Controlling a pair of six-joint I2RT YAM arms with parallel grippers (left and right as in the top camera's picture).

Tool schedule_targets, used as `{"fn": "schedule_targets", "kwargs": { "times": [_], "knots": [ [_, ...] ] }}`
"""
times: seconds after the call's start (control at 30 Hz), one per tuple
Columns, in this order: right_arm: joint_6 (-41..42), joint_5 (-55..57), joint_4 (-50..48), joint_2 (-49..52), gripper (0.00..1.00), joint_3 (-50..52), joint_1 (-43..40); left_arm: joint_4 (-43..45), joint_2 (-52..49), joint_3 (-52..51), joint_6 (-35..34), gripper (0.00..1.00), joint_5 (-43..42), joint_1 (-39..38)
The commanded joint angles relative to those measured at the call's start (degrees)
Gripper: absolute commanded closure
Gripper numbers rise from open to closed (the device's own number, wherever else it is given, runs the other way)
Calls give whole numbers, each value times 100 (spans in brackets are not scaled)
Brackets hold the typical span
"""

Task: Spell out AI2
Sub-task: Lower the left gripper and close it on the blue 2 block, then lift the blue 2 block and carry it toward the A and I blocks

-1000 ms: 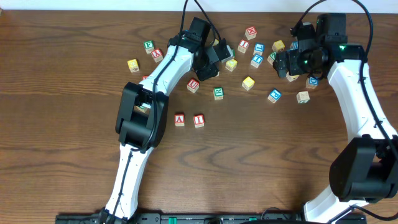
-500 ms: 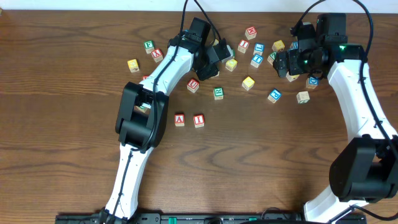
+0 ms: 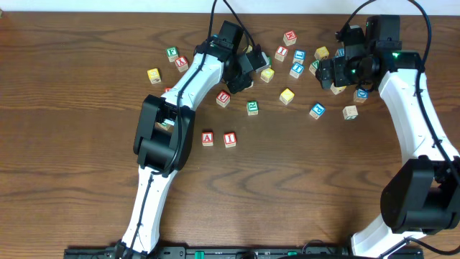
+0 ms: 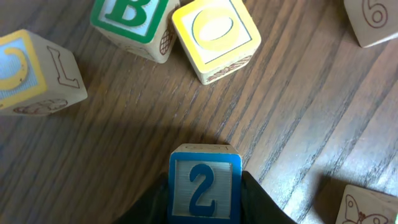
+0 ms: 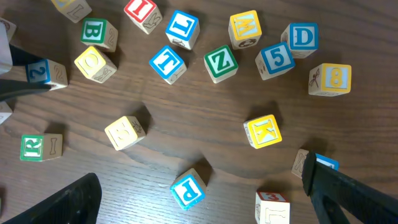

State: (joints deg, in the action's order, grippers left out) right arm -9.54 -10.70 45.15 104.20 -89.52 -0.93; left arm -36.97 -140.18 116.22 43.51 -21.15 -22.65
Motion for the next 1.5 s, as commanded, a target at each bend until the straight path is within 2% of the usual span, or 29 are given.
{"fn": "schedule_targets", "kwargs": {
  "times": [0.0,0.1,0.3,0.47,0.93,1.3,1.47],
  "knots": [
    [-83,4,-20,-87,1,-131,39,4,-107,-83,-31,76,-76,9],
    [-83,4,-33,-87,1,-131,39,2,-107,-83,-33,85,-76,9],
    [-83,2,-57,-87,1,-131,39,2,-107,-83,-120,86,-74,9],
    [-83,2,-55,-87,1,-131,39,2,-107,-83,-140,92,-74,9],
    [-83,2,-57,-87,1,-131,39,2,184,157,-505,92,-72,9],
    [-81,2,-57,-87,1,-131,39,-4,1281,188,-817,92,-68,9],
    [-81,2,-50,-87,1,-131,39,-20,1843,188,-1331,93,-66,11]
  ]
}}
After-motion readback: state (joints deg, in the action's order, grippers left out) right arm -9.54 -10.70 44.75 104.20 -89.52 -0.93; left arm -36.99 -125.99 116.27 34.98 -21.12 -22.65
